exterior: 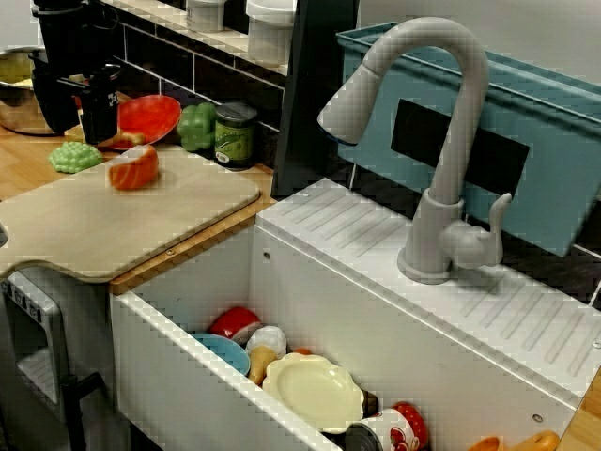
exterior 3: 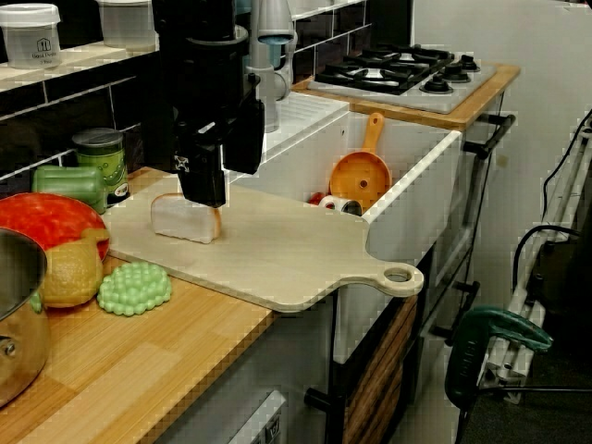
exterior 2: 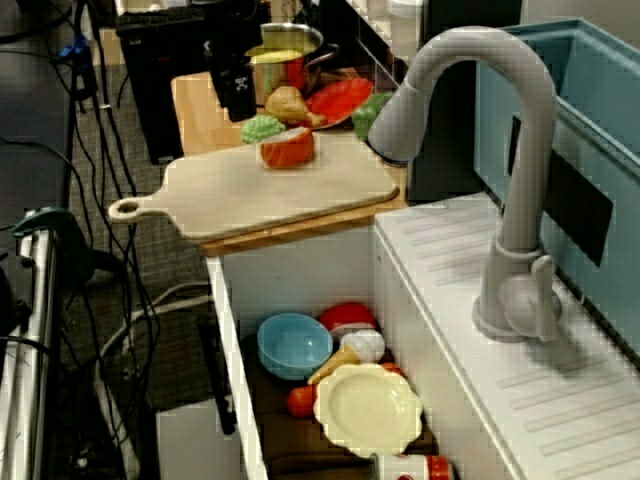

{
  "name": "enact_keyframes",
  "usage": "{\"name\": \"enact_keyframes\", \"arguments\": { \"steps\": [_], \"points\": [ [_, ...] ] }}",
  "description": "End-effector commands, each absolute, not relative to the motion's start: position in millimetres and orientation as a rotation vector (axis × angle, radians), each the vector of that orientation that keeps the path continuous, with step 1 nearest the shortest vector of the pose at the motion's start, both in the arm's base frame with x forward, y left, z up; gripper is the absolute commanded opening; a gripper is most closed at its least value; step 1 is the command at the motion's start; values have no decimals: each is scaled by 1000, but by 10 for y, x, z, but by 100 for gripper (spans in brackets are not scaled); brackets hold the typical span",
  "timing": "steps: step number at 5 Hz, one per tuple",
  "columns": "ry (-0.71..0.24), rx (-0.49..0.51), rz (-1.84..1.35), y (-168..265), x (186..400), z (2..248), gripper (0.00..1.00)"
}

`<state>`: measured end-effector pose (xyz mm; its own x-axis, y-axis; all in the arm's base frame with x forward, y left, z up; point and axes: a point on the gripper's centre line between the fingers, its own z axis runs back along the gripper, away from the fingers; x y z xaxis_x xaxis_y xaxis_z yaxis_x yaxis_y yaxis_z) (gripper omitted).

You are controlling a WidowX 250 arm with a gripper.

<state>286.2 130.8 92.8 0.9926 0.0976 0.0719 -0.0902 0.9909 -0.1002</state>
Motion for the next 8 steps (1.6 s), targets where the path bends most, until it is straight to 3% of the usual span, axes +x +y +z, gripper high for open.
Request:
{"name": "enact_keyframes", "arguments": {
  "steps": [1,5,6,7,8],
  "points": [
    [-77,-97,94,1308,2862,928,100],
    [-43,-149,109,1927,2958,1130,100],
    [-62,-199,126,1914,3026,1070,100],
    [-97,-188,153,1726,3074,966,100],
    [-74,-176,159,1532,3152,833,100]
  ]
}}
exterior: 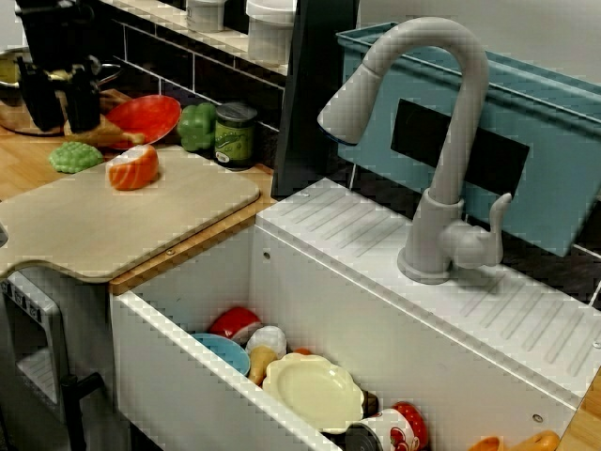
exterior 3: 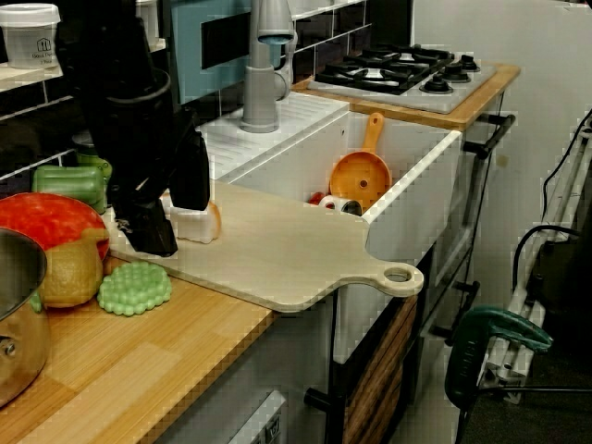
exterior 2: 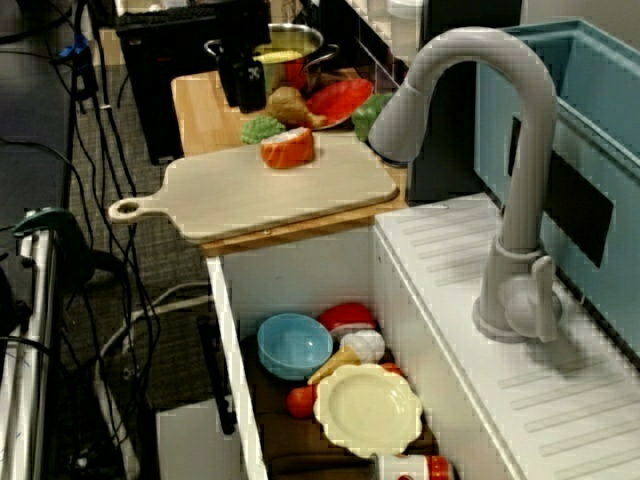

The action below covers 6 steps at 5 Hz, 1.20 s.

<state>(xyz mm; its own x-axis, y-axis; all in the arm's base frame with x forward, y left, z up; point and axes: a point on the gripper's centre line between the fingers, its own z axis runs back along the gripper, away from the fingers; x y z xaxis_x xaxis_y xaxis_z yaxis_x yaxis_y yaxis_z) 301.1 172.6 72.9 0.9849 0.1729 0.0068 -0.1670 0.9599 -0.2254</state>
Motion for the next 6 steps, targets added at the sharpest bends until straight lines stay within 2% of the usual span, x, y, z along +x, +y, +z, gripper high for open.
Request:
{"name": "enact_keyframes", "arguments": {
  "steps": [1,4,6],
  "points": [
    [-54,-188,148,1457,3192,777,100],
    [-77,-189,121,1282,3142,751,100],
    [-86,-229,135,1234,3129,759,100]
  ]
}}
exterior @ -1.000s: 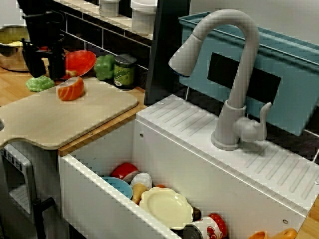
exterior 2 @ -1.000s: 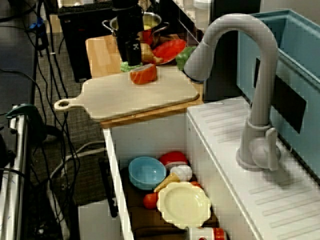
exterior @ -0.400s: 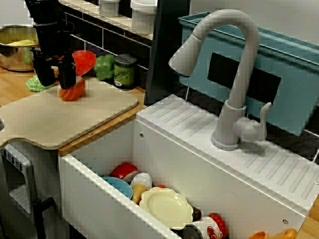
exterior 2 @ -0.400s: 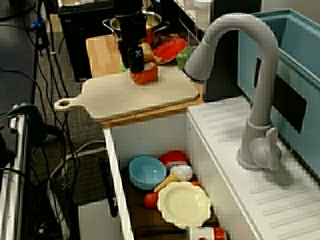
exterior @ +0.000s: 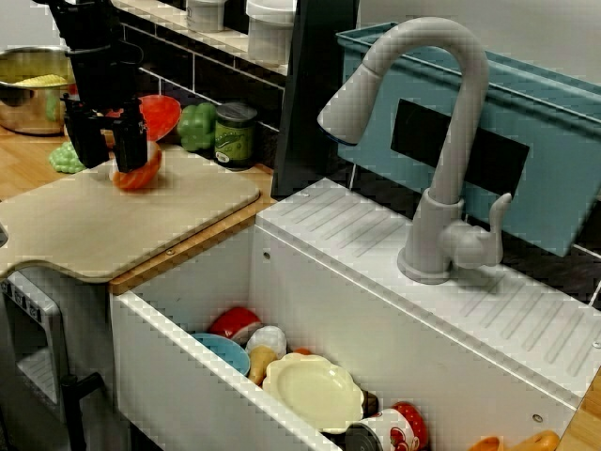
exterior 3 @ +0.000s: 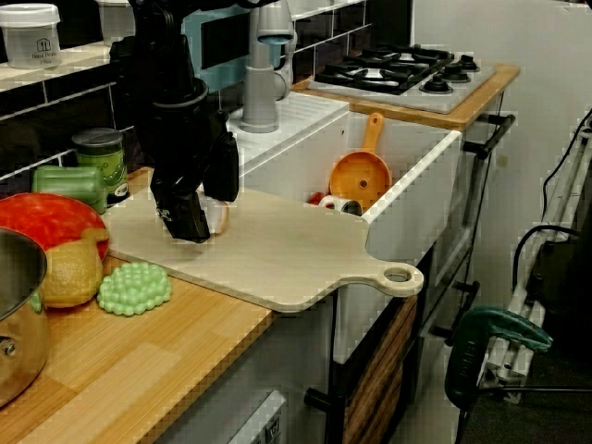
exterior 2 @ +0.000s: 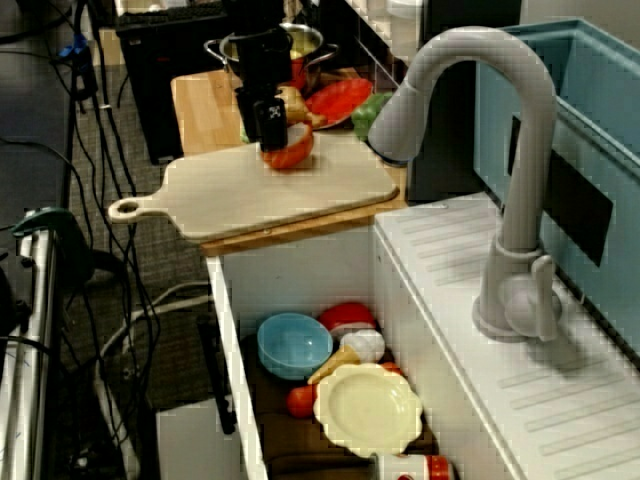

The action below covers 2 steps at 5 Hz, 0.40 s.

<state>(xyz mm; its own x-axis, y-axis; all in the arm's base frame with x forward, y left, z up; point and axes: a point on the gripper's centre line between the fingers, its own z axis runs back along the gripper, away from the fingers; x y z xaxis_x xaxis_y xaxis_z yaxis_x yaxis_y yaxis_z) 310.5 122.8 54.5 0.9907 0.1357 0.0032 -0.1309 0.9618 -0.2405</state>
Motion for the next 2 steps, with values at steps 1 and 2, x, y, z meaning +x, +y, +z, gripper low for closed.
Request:
{"name": "enact_keyframes", "arguments": {
  "steps": [1,2],
  "points": [
    [-93,-237,142,1210,3120,754,100],
    [-96,-252,154,1222,3129,754,100]
  ]
}}
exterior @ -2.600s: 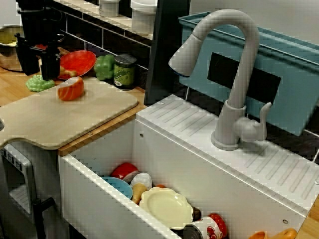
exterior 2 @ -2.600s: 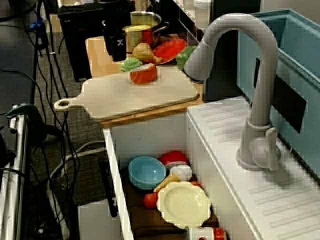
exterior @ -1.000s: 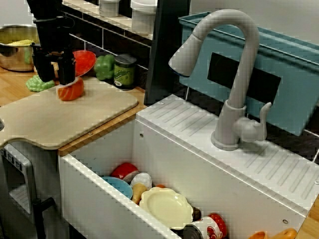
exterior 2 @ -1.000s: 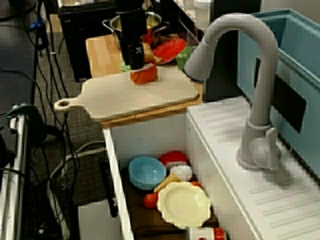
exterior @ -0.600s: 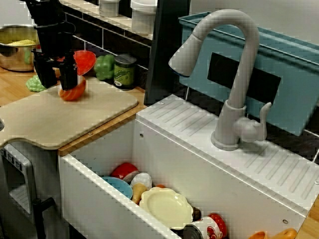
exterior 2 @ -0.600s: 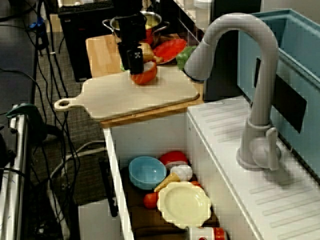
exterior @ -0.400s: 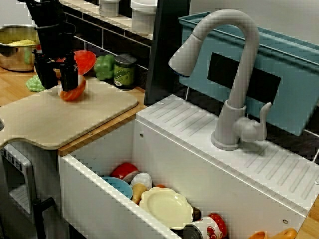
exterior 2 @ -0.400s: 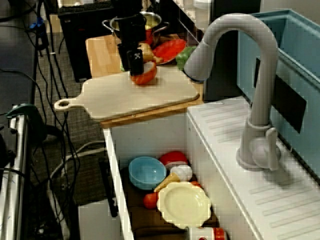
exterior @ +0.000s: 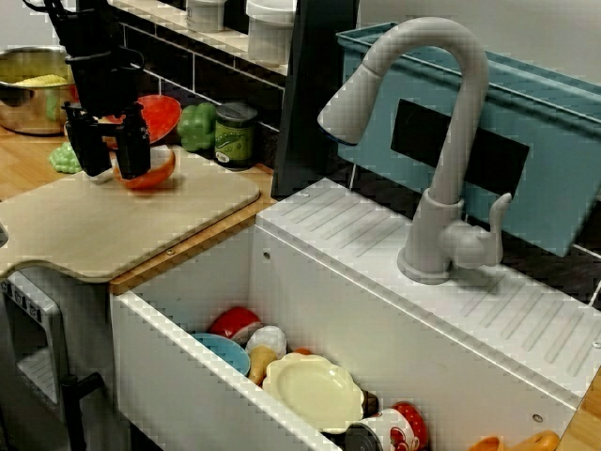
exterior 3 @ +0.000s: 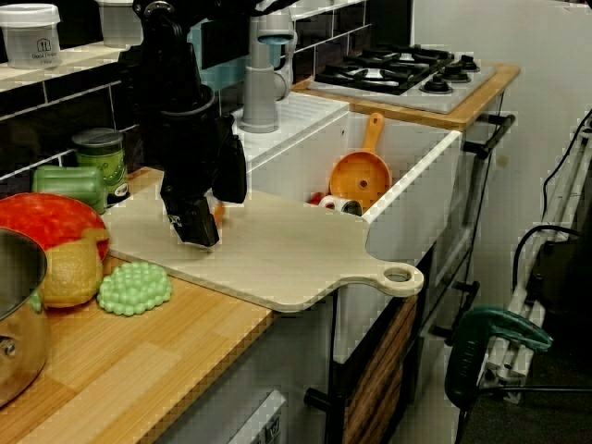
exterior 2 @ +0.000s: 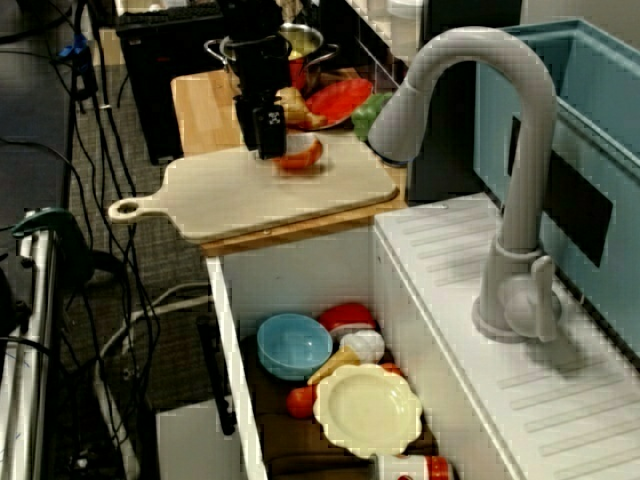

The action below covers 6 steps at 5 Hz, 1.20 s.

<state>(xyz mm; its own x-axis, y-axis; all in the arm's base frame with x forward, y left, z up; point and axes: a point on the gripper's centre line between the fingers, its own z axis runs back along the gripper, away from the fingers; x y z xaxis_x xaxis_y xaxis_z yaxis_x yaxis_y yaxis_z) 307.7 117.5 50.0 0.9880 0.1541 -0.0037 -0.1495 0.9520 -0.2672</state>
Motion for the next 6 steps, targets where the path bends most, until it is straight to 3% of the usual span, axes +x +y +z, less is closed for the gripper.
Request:
{"name": "enact_keyframes", "arguments": {
  "steps": [1,6],
  "points": [
    [-98,-263,163,1232,3128,758,100],
    [-79,-247,121,1252,3148,787,100]
  ]
}}
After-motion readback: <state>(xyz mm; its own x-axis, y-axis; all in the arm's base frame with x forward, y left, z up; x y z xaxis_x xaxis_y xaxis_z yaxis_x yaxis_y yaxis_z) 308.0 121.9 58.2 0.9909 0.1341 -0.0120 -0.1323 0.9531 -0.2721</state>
